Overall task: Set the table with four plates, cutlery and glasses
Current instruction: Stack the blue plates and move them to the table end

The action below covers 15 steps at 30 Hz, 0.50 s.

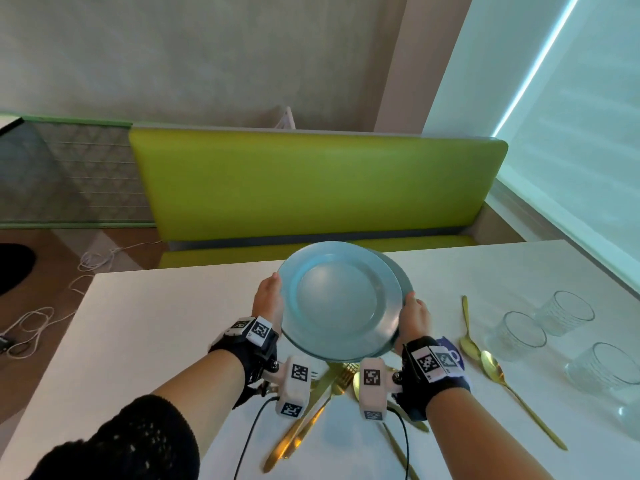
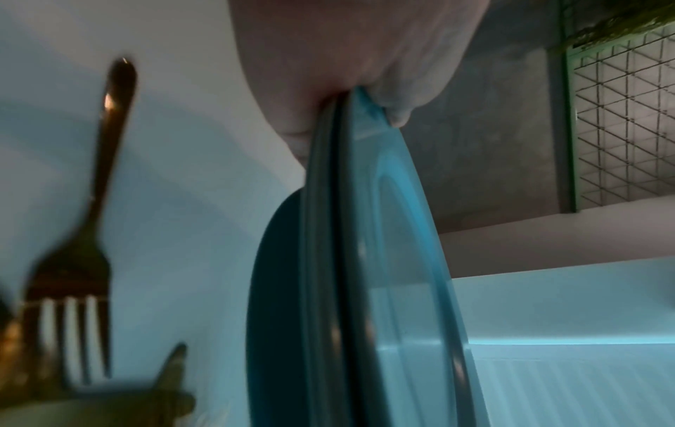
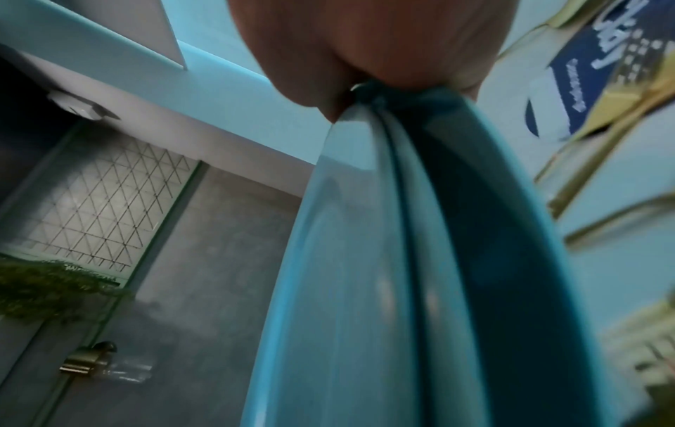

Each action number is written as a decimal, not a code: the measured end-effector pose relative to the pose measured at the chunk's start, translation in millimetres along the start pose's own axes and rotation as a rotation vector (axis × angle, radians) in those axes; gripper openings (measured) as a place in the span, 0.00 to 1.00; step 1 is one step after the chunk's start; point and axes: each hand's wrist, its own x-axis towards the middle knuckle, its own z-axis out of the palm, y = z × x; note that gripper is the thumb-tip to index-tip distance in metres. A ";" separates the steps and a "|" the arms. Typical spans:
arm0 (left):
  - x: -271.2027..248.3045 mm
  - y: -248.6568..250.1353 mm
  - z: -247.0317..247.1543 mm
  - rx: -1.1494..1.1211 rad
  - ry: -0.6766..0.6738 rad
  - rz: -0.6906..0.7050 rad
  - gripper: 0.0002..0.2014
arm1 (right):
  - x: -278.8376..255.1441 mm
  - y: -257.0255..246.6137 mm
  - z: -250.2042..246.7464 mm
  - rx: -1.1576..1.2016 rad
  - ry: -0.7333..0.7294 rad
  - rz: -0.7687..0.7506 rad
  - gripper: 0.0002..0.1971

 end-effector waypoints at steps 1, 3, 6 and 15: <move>-1.0 -0.9 -9.9 0.028 0.011 0.023 0.21 | -7.5 5.2 6.0 -0.016 -0.001 0.009 0.31; -1.8 -3.3 -29.7 0.060 0.023 0.061 0.19 | -37.3 3.8 15.0 -0.046 -0.008 0.042 0.32; 0.5 -3.4 -60.2 0.190 0.039 0.094 0.21 | -77.2 2.7 30.3 -0.007 -0.007 0.125 0.29; 11.9 -15.3 -152.5 0.446 -0.037 0.064 0.21 | -153.5 38.2 94.2 0.111 -0.030 0.247 0.34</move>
